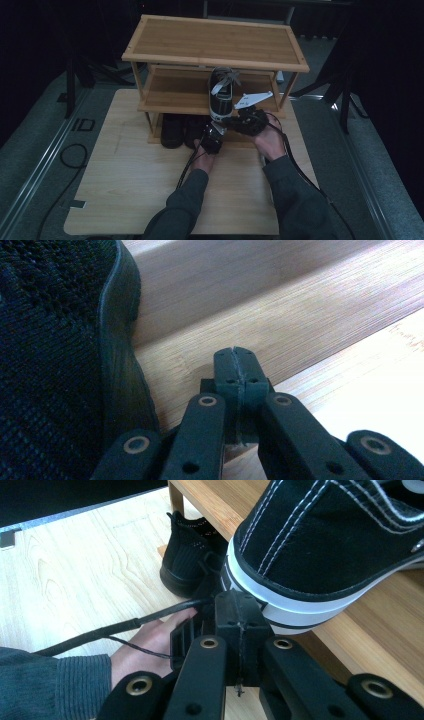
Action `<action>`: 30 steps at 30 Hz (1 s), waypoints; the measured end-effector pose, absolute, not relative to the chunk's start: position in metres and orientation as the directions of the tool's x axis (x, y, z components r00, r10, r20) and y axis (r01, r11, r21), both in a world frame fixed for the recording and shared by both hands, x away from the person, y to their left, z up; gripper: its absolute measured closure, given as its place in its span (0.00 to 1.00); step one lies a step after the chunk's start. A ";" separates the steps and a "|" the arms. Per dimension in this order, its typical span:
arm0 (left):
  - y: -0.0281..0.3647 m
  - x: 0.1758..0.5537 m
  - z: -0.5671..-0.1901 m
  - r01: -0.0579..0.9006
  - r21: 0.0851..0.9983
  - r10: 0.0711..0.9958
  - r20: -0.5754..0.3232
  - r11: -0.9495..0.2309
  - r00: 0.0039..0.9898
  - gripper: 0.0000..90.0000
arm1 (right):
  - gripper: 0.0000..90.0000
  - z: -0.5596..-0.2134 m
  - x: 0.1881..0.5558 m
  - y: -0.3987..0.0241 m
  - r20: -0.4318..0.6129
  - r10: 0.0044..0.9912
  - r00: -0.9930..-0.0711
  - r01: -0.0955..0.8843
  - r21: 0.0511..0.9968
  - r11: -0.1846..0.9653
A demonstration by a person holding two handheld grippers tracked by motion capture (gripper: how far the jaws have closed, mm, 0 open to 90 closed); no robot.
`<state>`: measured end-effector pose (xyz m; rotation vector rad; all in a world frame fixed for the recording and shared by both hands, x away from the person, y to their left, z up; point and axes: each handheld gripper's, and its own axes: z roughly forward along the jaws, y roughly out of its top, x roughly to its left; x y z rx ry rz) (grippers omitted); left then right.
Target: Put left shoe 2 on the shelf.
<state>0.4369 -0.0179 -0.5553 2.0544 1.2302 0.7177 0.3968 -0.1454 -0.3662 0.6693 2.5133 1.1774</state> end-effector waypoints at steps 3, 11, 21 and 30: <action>-0.018 0.437 -0.555 0.555 0.746 0.899 0.135 -0.369 0.417 1.00 | 1.00 -0.366 0.398 -0.142 -0.060 0.517 -0.854 0.287 0.775 0.563; -0.018 0.437 -0.555 0.555 0.746 0.899 0.134 -0.368 0.416 1.00 | 1.00 -0.365 0.399 -0.145 -0.070 0.523 -0.849 0.289 0.768 0.572; -0.018 0.437 -0.555 0.556 0.745 0.900 0.135 -0.368 0.415 1.00 | 1.00 -0.366 0.401 -0.144 -0.078 0.537 -0.840 0.294 0.767 0.571; -0.018 0.437 -0.555 0.556 0.745 0.900 0.135 -0.368 0.415 1.00 | 1.00 -0.367 0.405 -0.145 -0.063 0.540 -0.839 0.304 0.769 0.562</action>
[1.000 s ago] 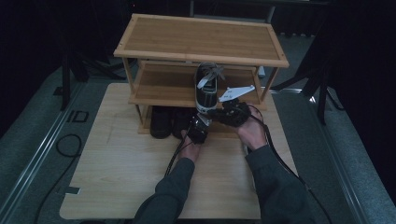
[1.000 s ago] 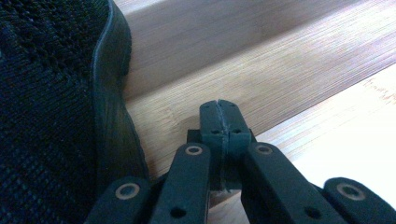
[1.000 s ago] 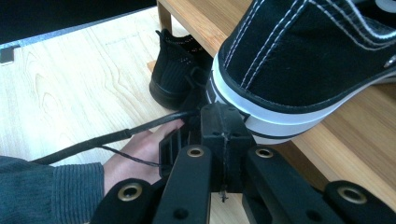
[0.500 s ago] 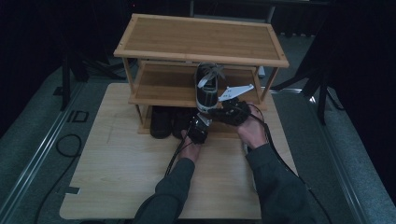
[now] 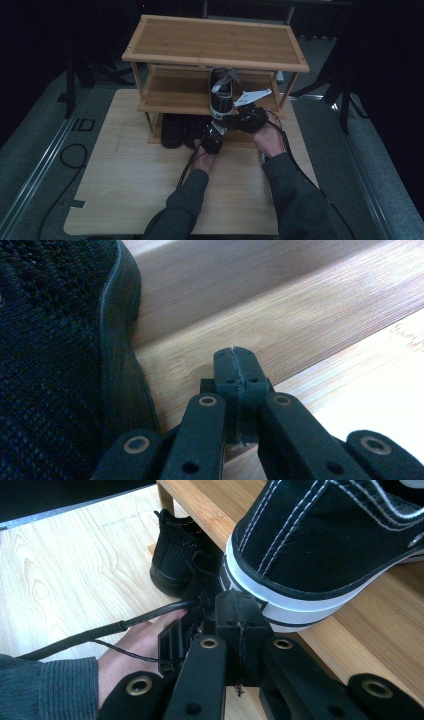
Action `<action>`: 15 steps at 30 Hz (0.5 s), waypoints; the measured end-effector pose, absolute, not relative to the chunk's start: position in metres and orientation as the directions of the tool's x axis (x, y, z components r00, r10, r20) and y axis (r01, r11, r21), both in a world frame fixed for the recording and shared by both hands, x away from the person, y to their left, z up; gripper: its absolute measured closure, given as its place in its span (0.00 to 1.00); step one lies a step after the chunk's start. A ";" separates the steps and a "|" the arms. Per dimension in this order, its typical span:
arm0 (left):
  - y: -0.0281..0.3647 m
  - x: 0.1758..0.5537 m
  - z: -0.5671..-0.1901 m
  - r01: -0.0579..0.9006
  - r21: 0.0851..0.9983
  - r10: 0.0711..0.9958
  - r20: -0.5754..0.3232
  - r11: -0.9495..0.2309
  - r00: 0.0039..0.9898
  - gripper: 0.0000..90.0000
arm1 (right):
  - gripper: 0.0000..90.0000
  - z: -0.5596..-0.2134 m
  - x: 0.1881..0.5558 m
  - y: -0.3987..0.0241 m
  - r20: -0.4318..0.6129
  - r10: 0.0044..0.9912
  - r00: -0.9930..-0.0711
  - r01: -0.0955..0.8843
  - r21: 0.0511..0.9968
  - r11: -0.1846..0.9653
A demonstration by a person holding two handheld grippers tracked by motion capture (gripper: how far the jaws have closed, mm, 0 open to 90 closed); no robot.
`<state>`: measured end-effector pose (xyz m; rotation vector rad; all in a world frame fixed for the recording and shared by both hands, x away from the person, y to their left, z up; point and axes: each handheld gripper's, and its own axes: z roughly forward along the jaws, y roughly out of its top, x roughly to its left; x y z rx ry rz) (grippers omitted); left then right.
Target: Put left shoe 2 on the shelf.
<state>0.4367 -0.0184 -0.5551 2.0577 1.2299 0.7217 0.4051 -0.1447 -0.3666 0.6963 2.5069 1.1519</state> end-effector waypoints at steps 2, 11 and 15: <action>-0.017 0.436 -0.554 0.560 0.733 0.894 0.148 -0.386 0.423 1.00 | 1.00 -0.367 0.406 -0.145 -0.062 0.542 -0.838 0.305 0.771 0.560; -0.019 0.437 -0.556 0.553 0.754 0.904 0.123 -0.353 0.410 1.00 | 1.00 -0.369 0.414 -0.145 -0.052 0.577 -0.815 0.331 0.776 0.537; -0.021 0.437 -0.556 0.552 0.755 0.903 0.123 -0.354 0.411 1.00 | 1.00 -0.368 0.414 -0.145 -0.059 0.572 -0.818 0.326 0.772 0.546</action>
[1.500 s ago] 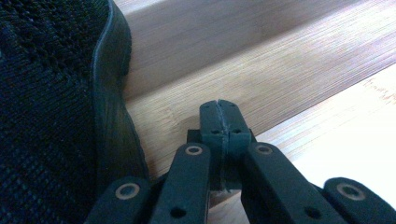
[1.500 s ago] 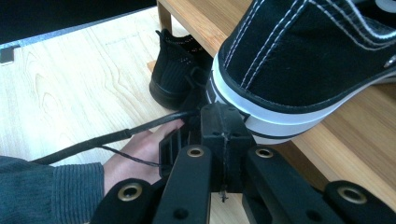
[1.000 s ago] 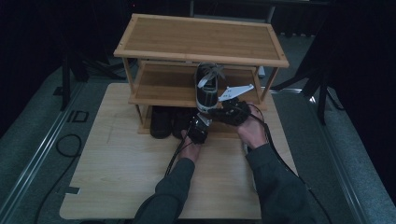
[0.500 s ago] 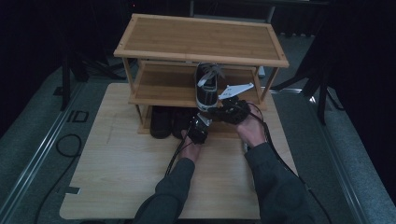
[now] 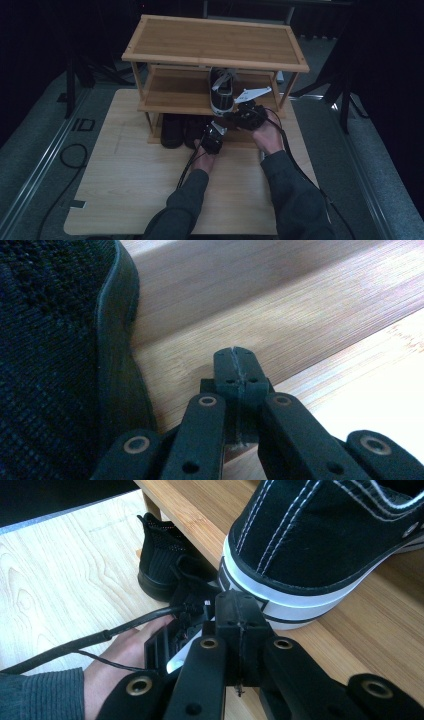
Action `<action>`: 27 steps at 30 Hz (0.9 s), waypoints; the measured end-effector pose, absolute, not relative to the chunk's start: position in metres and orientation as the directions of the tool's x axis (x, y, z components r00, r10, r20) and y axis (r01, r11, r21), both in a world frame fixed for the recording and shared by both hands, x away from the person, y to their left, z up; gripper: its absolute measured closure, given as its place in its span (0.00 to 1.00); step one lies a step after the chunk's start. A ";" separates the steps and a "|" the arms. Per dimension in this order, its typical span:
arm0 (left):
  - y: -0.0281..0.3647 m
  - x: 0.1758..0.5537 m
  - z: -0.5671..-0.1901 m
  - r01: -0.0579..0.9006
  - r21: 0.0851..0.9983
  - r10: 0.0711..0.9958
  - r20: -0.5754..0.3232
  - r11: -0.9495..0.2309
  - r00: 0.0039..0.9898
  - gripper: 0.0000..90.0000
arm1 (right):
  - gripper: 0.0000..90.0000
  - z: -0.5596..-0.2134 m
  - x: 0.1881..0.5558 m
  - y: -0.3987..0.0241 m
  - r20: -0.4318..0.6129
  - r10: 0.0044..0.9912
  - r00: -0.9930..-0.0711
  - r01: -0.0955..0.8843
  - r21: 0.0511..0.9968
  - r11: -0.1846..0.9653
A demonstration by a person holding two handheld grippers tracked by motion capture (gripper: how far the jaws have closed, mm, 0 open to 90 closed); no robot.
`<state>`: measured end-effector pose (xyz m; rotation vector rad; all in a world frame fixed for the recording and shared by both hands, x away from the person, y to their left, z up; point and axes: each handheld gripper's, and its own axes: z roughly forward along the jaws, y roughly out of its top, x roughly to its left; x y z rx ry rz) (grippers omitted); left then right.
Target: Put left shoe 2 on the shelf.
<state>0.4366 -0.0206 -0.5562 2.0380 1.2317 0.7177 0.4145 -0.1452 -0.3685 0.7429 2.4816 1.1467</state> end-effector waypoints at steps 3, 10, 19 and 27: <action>-0.022 0.436 -0.556 0.551 0.756 0.904 0.124 -0.353 0.409 1.00 | 1.00 -0.369 0.415 -0.145 -0.055 0.573 -0.818 0.326 0.776 0.540; -0.021 0.437 -0.556 0.550 0.756 0.903 0.127 -0.357 0.411 1.00 | 1.00 -0.371 0.418 -0.143 -0.047 0.584 -0.811 0.334 0.782 0.527; -0.022 0.436 -0.556 0.551 0.758 0.905 0.122 -0.349 0.407 1.00 | 1.00 -0.370 0.422 -0.137 -0.058 0.589 -0.806 0.334 0.777 0.533; -0.021 0.436 -0.557 0.550 0.758 0.904 0.121 -0.352 0.411 1.00 | 0.94 -0.370 0.421 -0.137 -0.057 0.588 -0.807 0.336 0.775 0.535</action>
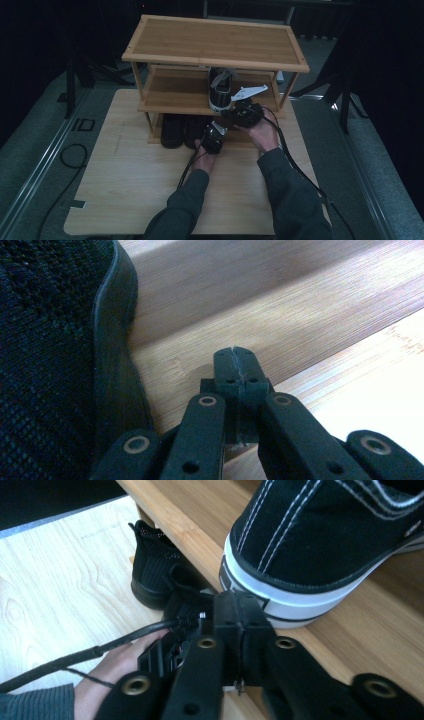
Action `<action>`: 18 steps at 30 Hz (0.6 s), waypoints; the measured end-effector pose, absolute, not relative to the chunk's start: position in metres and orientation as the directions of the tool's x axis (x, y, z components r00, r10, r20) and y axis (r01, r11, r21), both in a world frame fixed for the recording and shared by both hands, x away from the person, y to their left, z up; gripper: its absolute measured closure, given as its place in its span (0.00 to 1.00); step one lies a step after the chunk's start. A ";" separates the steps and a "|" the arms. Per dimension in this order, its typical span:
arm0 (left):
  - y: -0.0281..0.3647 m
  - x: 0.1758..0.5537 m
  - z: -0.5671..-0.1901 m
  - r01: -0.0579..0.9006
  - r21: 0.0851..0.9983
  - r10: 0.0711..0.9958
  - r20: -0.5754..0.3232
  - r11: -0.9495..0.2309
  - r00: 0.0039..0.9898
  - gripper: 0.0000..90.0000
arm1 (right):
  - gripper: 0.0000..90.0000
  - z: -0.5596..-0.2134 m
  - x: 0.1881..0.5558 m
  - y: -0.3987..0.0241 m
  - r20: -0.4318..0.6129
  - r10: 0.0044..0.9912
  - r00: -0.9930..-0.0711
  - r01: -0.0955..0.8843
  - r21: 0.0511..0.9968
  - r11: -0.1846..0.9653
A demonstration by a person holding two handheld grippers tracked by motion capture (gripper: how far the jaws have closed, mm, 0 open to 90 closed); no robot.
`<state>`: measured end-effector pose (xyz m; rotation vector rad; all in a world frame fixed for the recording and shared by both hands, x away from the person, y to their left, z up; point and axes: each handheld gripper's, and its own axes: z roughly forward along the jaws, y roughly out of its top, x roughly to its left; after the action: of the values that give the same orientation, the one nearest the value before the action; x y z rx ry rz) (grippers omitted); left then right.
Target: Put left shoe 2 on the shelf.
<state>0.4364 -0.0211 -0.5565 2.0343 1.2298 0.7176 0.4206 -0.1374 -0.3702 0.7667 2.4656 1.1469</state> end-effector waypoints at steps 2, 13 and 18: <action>-0.021 0.436 -0.557 0.546 0.762 0.904 0.119 -0.348 0.411 1.00 | 0.93 -0.369 0.419 -0.140 -0.049 0.589 -0.806 0.343 0.773 0.533; -0.019 0.436 -0.558 0.545 0.771 0.907 0.098 -0.330 0.410 1.00 | 0.77 -0.368 0.399 -0.160 -0.055 0.579 -0.813 0.366 0.726 0.583; -0.018 0.436 -0.558 0.545 0.772 0.906 0.094 -0.328 0.413 1.00 | 0.74 -0.376 0.392 -0.177 -0.049 0.606 -0.794 0.369 0.753 0.544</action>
<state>0.4360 -0.0179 -0.5583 2.0063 1.2275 0.6971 0.3921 -0.1769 -0.3762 0.8083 2.4803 1.1041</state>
